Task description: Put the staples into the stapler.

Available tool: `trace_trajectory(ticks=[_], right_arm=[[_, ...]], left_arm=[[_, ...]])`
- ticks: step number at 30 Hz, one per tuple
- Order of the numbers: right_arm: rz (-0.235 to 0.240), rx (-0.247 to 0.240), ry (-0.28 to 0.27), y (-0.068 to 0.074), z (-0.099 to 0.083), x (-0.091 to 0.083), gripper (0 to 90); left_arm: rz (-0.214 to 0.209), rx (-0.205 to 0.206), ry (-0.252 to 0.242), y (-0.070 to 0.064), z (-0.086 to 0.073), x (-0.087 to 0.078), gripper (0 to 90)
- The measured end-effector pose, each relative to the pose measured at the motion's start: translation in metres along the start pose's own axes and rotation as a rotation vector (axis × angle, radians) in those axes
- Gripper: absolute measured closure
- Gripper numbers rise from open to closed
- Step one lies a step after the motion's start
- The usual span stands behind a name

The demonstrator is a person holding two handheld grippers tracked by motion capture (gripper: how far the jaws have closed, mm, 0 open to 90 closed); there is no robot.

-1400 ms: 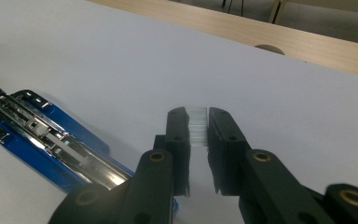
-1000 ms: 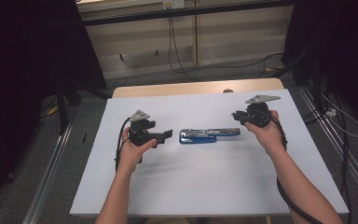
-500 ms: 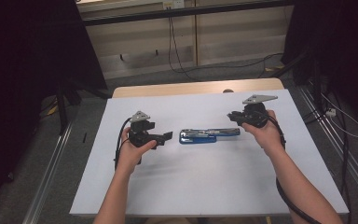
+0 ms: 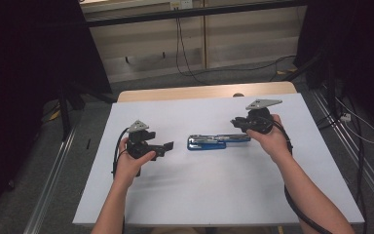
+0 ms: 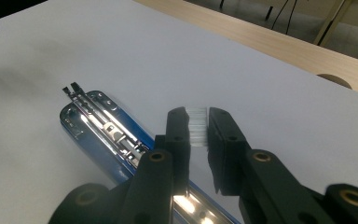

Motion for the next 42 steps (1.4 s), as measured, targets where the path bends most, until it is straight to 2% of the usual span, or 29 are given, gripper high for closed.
trace_trajectory(ticks=[7, 11, 24, 37, 42], right_arm=[[0.015, -0.022, 0.010, 0.005, 0.001, 0.005, 79.3], [0.021, -0.045, 0.015, 0.009, 0.002, 0.006, 79.3], [0.066, -0.073, 0.027, 0.018, 0.005, 0.013, 79.3], [0.117, -0.138, 0.060, 0.034, 0.008, 0.024, 79.3], [0.136, -0.136, 0.062, 0.036, 0.007, 0.029, 79.3]], left_arm=[[0.008, -0.009, -0.002, 0.003, -0.009, -0.009, 6.3], [0.009, 0.017, 0.006, 0.004, -0.014, -0.015, 6.0], [0.023, 0.001, -0.005, 0.007, -0.026, -0.030, 5.8], [0.029, 0.006, -0.013, 0.003, -0.032, -0.039, 5.8], [0.037, 0.003, -0.009, 0.003, -0.035, -0.041, 5.7]])
Point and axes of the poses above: each handheld gripper's, and its own axes: x roughly forward along the jaws, z roughly out of its top, y roughly to its left, the point moved 4 cm from there along x, roughly forward along the jaws, and after that the axes turned 15 degrees about x, right-handed, at the moved point
